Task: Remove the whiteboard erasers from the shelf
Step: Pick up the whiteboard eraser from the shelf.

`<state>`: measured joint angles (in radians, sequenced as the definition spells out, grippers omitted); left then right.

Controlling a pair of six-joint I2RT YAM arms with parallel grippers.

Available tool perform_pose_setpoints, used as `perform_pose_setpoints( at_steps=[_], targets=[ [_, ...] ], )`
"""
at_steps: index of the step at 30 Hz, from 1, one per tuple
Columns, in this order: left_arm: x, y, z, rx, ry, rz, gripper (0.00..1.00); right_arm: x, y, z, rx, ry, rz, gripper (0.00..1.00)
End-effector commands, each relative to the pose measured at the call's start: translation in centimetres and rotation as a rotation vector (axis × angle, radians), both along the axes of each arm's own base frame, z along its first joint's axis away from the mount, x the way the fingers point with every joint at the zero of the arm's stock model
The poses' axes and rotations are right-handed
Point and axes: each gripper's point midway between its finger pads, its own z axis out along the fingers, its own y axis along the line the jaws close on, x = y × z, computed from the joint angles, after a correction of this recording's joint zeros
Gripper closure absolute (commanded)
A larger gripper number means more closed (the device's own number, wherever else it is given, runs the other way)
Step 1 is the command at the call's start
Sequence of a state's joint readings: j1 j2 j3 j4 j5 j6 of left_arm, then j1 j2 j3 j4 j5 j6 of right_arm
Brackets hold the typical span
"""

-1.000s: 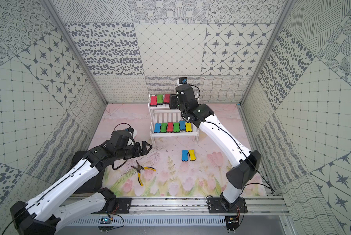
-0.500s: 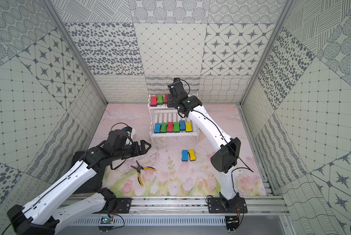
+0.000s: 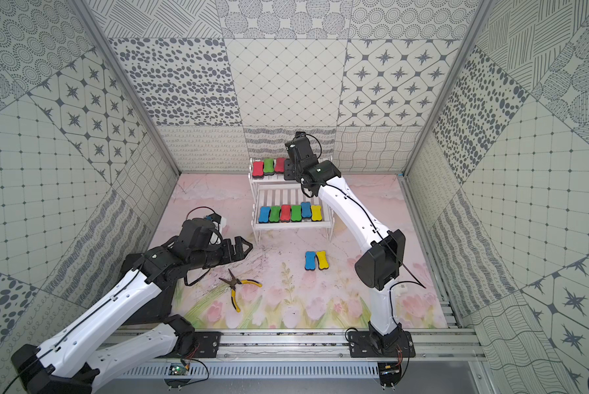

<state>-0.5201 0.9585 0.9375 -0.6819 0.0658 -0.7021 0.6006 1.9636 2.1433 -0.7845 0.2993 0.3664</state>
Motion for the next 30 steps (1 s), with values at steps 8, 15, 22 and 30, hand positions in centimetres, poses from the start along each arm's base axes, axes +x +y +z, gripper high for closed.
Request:
perform_pose_setpoints(
  at_steps=[8,15,22,30],
  targets=[
    [0.3,0.5,0.3,0.026,-0.024,-0.002,0.01,-0.4,-1.6,1.8,-0.015,-0.023,0.034,0.44],
    [0.3,0.5,0.5,0.022,-0.028,0.0,0.01,0.0,-1.3,2.8,0.001,-0.04,-0.037,0.33],
    [0.4,0.5,0.6,0.022,-0.028,0.002,0.01,0.8,-0.6,2.3,0.005,-0.031,-0.067,0.32],
    [0.4,0.6,0.7,0.021,-0.031,0.004,0.01,1.6,-0.3,0.7,-0.047,0.014,-0.083,0.33]
  ],
)
